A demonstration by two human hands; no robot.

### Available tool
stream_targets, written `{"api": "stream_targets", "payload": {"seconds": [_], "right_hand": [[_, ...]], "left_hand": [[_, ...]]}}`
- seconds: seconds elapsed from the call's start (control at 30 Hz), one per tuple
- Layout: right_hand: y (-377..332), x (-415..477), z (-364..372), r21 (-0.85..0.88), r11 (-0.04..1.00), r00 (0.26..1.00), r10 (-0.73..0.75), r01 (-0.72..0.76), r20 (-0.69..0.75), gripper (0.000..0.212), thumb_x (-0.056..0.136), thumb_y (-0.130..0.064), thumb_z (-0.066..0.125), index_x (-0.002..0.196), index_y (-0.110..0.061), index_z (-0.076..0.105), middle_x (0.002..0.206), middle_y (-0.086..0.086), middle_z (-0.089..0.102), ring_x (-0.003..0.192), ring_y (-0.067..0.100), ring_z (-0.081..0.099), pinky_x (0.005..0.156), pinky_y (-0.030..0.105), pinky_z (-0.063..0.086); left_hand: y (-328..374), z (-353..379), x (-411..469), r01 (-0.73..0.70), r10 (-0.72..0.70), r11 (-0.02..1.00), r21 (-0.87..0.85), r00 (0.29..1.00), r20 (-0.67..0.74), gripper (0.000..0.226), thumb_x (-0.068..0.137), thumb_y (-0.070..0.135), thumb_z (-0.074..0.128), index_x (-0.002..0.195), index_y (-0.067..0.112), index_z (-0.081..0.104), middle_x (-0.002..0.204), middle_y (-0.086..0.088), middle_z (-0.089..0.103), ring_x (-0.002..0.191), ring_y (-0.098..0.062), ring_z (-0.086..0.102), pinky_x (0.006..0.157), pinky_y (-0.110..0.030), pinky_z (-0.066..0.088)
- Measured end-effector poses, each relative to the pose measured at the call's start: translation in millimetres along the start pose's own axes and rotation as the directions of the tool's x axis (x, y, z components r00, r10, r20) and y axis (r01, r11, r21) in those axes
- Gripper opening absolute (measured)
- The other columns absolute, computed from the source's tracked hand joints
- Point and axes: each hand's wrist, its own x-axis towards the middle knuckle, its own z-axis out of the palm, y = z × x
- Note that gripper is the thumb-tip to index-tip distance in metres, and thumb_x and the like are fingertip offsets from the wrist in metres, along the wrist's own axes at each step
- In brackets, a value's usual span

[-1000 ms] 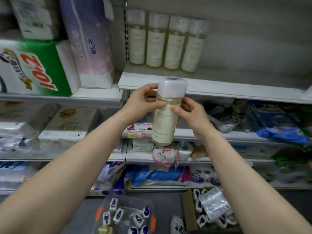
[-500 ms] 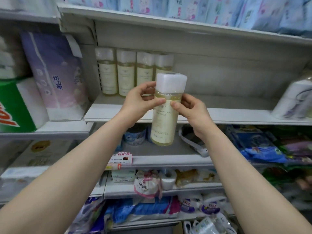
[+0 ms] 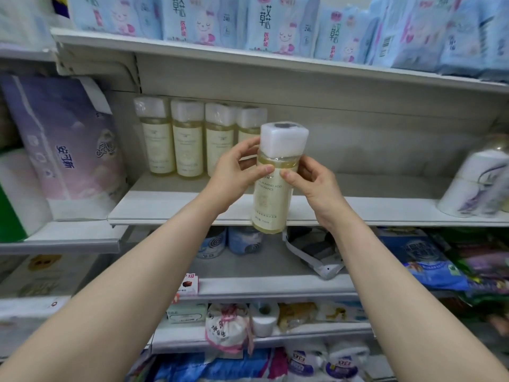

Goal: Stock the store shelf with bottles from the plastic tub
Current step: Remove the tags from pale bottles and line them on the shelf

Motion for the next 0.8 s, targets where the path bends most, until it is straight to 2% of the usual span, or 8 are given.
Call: {"api": "stream_targets", "payload": {"seconds": [0.3, 0.43, 0.5, 0.57, 0.67, 0.8], "right_hand": [[13.5, 17.8, -2.6, 0.022, 1.0, 1.0, 0.022, -0.022, -0.007, 0.044, 0.091, -0.012, 0.071, 0.133, -0.011, 0.059, 0.123, -0.002, 0.071, 0.116, 0.008, 0.065, 0.089, 0.022, 0.053], [20.6, 17.2, 1.8, 0.05, 0.999, 0.999, 0.024, -0.023, -0.032, 0.044, 0.092, -0.014, 0.069, 0.134, -0.018, 0.057, 0.125, -0.007, 0.069, 0.116, 0.002, 0.063, 0.091, 0.018, 0.052], [26.4, 15.1, 4.4, 0.055, 0.998, 0.998, 0.019, -0.016, -0.061, 0.05, 0.093, -0.012, 0.068, 0.14, -0.015, 0.053, 0.13, -0.006, 0.066, 0.117, 0.0, 0.062, 0.092, 0.016, 0.051], [36.1, 10.0, 6.6, 0.052, 0.998, 0.996, 0.029, -0.025, -0.084, 0.052, 0.092, -0.008, 0.068, 0.142, -0.012, 0.051, 0.131, -0.006, 0.064, 0.117, -0.001, 0.061, 0.092, 0.015, 0.05], [57.4, -4.6, 9.3, 0.033, 0.998, 0.992, 0.06, -0.057, -0.11, 0.052, 0.091, -0.004, 0.069, 0.139, -0.016, 0.052, 0.127, -0.01, 0.064, 0.116, -0.001, 0.062, 0.092, 0.017, 0.05], [82.7, -23.7, 17.6, -0.067, 0.993, 0.986, 0.084, -0.095, -0.143, 0.058, 0.085, -0.005, 0.075, 0.133, -0.028, 0.053, 0.124, -0.014, 0.065, 0.112, -0.003, 0.063, 0.092, 0.019, 0.052]], "left_hand": [[-15.7, 6.4, 17.2, 0.013, -0.013, 1.0, 0.0, 1.0, -0.016, 0.054, 0.085, 0.004, 0.073, 0.128, 0.031, 0.054, 0.12, 0.014, 0.062, 0.116, -0.011, 0.063, 0.1, -0.035, 0.052], [-23.1, 7.3, 17.1, -0.003, 0.003, 1.0, -0.018, 1.0, -0.016, 0.059, 0.086, 0.0, 0.071, 0.13, 0.035, 0.051, 0.121, 0.021, 0.061, 0.117, -0.002, 0.06, 0.098, -0.026, 0.051], [-31.0, 6.8, 15.4, 0.01, -0.011, 1.0, -0.022, 1.0, -0.011, 0.066, 0.086, -0.002, 0.07, 0.132, 0.039, 0.047, 0.123, 0.024, 0.058, 0.119, 0.002, 0.057, 0.095, -0.022, 0.051], [-42.7, 5.0, 11.2, 0.045, -0.045, 0.999, 0.007, 0.999, -0.015, 0.072, 0.085, -0.003, 0.07, 0.139, 0.037, 0.044, 0.128, 0.021, 0.057, 0.123, 0.001, 0.055, 0.096, -0.022, 0.051], [-60.3, 3.3, -0.2, 0.073, -0.072, 0.995, 0.062, 0.997, -0.019, 0.075, 0.084, -0.006, 0.07, 0.147, 0.021, 0.042, 0.137, 0.008, 0.057, 0.124, -0.002, 0.056, 0.1, -0.022, 0.049], [-79.6, 5.7, -19.2, 0.094, -0.09, 0.989, 0.113, 0.995, -0.042, 0.067, 0.082, -0.003, 0.073, 0.14, 0.025, 0.05, 0.13, 0.008, 0.063, 0.118, -0.002, 0.06, 0.094, -0.021, 0.052]]}}
